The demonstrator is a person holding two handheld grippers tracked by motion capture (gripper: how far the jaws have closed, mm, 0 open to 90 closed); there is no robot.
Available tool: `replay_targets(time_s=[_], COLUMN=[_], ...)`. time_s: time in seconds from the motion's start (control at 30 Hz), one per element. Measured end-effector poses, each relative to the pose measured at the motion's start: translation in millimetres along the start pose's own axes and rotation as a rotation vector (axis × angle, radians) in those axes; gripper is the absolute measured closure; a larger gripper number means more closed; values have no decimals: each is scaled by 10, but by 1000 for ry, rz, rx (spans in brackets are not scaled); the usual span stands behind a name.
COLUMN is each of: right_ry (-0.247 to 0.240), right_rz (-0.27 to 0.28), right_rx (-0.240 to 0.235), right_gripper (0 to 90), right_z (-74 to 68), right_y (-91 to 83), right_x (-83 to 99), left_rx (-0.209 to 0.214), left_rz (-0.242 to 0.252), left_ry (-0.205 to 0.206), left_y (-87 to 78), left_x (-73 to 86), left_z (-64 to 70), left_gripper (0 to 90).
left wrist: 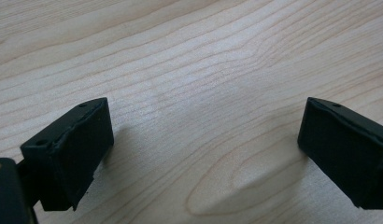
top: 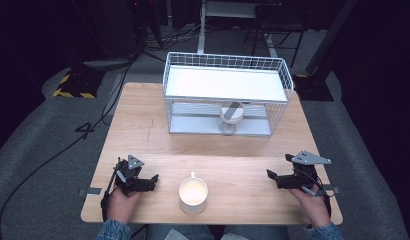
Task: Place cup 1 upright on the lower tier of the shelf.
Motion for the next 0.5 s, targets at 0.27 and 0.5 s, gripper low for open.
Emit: replay_targets(time_s=[0.27,0.5], right_ry=[62,79], right_rz=[-54,-130], right_rx=[32,51], right_gripper=[43,43], right_z=[78,119], right_y=[86,165], right_x=[212,339], left_rx=[0,-2], left_rz=[0,1], left_ry=[-2,-2], left_y=[0,-1], left_x=[0,1], left_z=[1,3], left_gripper=[40,42])
Point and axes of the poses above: each handheld gripper's, and its own axes: y roughly forward along the jaws, x roughly out of its underside, z roughly to its right, the point moved 3 cm from there along y, roughly forward along the jaws, and after that the axes turned 7 degrees about -x, right-handed, at the moved point
